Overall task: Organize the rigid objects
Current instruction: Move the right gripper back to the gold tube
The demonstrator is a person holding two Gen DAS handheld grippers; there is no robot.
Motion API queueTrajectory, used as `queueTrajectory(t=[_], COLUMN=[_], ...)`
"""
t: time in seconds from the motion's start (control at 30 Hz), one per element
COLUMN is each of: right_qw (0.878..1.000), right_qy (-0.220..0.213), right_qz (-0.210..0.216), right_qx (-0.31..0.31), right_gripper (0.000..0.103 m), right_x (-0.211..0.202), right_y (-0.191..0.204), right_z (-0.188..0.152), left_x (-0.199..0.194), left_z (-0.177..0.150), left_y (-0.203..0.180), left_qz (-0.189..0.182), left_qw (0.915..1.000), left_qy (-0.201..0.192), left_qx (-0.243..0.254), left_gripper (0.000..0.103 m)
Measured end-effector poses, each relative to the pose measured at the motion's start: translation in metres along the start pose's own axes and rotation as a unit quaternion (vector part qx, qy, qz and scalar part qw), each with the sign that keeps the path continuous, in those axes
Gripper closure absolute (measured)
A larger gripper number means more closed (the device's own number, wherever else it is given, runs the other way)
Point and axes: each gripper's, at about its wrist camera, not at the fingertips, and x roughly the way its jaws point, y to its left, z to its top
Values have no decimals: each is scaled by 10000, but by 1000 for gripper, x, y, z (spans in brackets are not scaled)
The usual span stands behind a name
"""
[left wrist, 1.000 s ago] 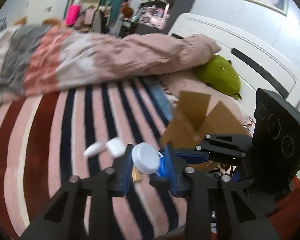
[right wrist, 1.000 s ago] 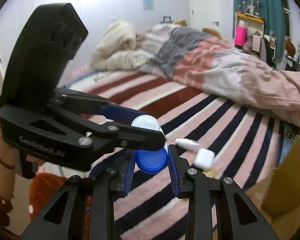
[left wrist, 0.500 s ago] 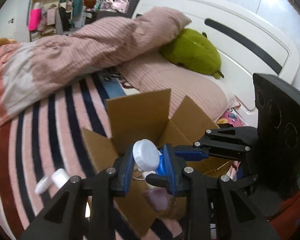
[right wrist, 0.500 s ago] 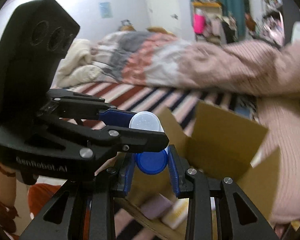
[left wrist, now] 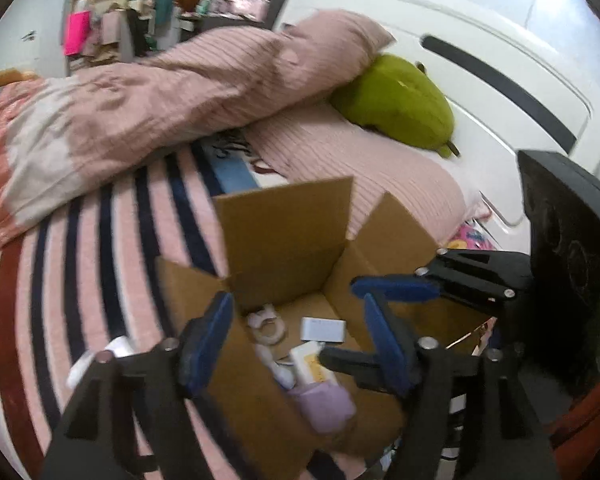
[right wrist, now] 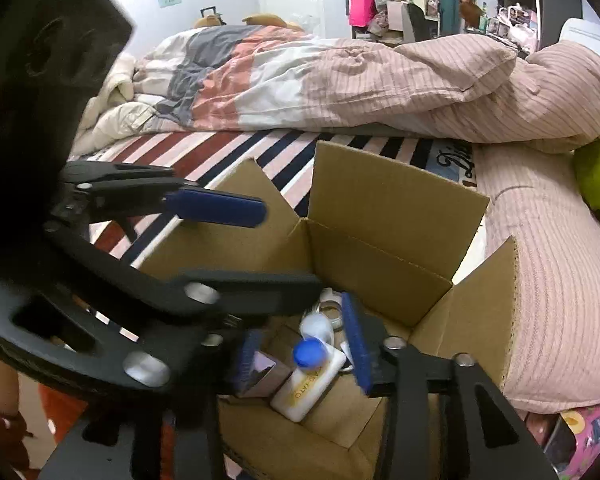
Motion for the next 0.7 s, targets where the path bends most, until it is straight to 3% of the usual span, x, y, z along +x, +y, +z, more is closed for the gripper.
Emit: queueTrajectory(t=[0.17, 0.23, 0.47, 0.57, 0.7], right_qw=[9982, 9958, 9915, 9899, 9913], right_qy=[-426, -608, -606, -460, -245], right_qz=[210, 224, 341, 642, 573], right_qx=[-360, -642, -1097, -1177, -1160], right_gripper=[20, 14, 12, 12, 14], right_x=[-10, -11, 12, 37, 79], right_y=[32, 54, 123, 153, 188], right_z=[12, 19, 36, 40, 33], left_x=[-46, -63, -105, -117, -118], left_z=[-23, -35, -88, -113, -140], left_y=[34, 55, 116, 145, 171], left_qz=[556, 811, 1421, 1491, 1609], left_qw=[9974, 9944, 9839, 9786, 9752], left_qy=[-360, -458, -603, -717, -730], left_qx=[-271, -507, -900, -1221, -1337], left_gripper=[33, 33, 33, 33, 33])
